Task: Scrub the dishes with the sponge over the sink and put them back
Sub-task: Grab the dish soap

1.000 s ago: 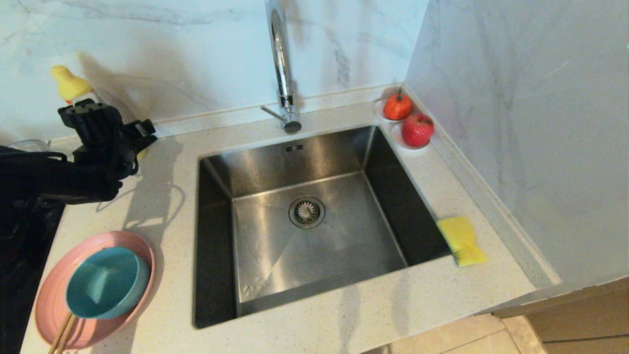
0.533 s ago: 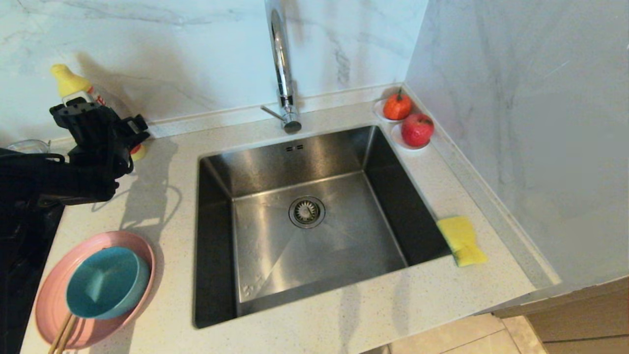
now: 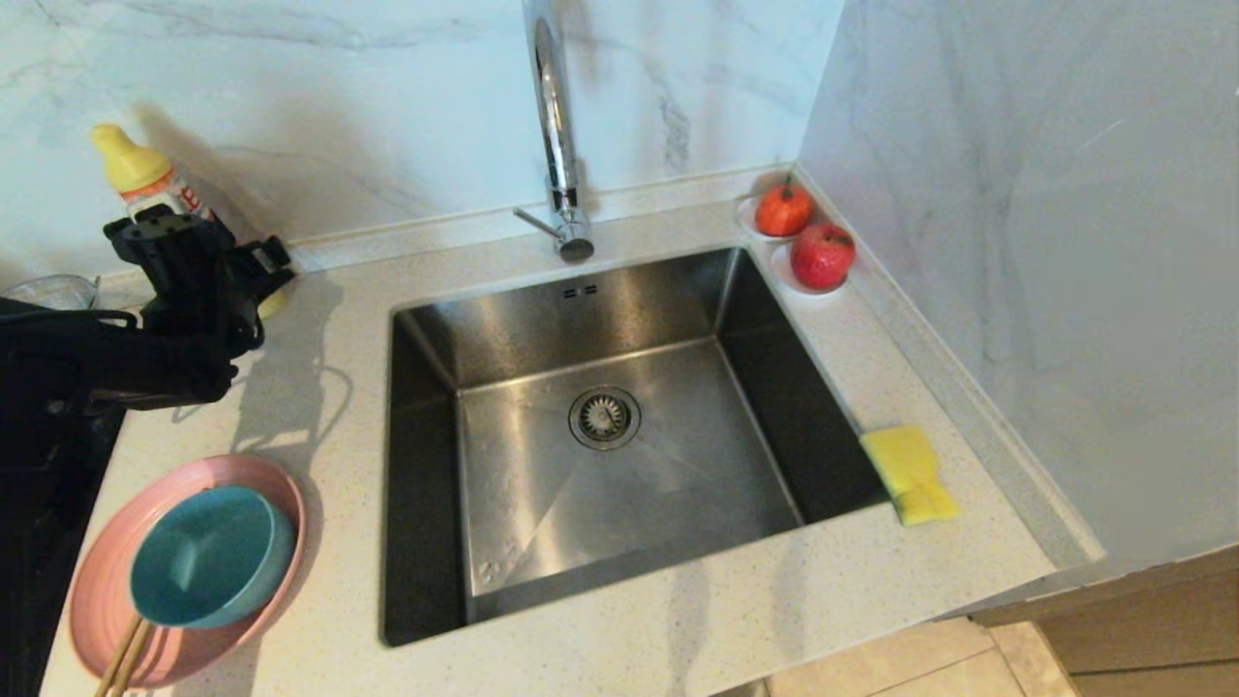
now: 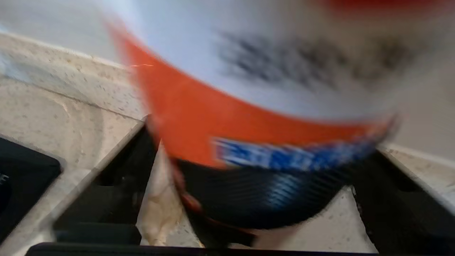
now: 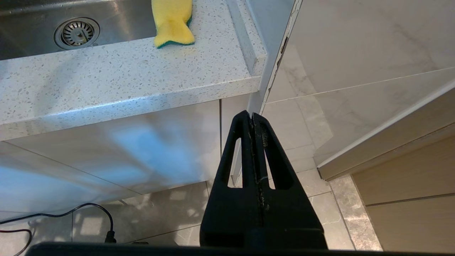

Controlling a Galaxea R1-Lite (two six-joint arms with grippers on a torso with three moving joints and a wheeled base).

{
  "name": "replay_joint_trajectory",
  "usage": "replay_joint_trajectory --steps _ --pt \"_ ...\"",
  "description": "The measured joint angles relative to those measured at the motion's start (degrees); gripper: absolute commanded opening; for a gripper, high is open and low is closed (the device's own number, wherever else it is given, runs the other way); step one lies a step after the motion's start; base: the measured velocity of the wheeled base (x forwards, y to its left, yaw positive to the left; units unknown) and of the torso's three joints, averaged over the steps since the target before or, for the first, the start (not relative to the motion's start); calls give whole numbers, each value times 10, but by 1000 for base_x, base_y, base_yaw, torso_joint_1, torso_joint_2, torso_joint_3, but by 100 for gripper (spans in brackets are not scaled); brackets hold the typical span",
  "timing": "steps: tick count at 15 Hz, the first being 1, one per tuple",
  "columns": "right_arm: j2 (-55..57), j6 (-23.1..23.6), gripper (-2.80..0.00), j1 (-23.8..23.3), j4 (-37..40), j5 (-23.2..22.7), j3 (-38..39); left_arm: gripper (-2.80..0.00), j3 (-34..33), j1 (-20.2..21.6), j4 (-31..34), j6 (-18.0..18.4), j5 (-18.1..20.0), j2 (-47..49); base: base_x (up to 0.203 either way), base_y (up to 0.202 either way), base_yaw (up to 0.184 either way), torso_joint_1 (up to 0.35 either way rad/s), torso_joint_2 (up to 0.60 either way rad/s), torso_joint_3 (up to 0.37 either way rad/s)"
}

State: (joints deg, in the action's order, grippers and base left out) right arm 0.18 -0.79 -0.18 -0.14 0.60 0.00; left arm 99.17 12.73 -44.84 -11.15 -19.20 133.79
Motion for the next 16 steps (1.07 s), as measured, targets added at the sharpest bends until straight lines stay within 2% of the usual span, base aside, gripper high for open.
replay_joint_trajectory --steps 11,16 --pt "0 0 -280 0 0 0 0 -280 32 0 -1 3 -1 26 0 0 0 0 0 0" --pt "0 0 -280 0 0 0 0 -280 11 -1 6 3 -14 -4 0 0 0 0 0 0"
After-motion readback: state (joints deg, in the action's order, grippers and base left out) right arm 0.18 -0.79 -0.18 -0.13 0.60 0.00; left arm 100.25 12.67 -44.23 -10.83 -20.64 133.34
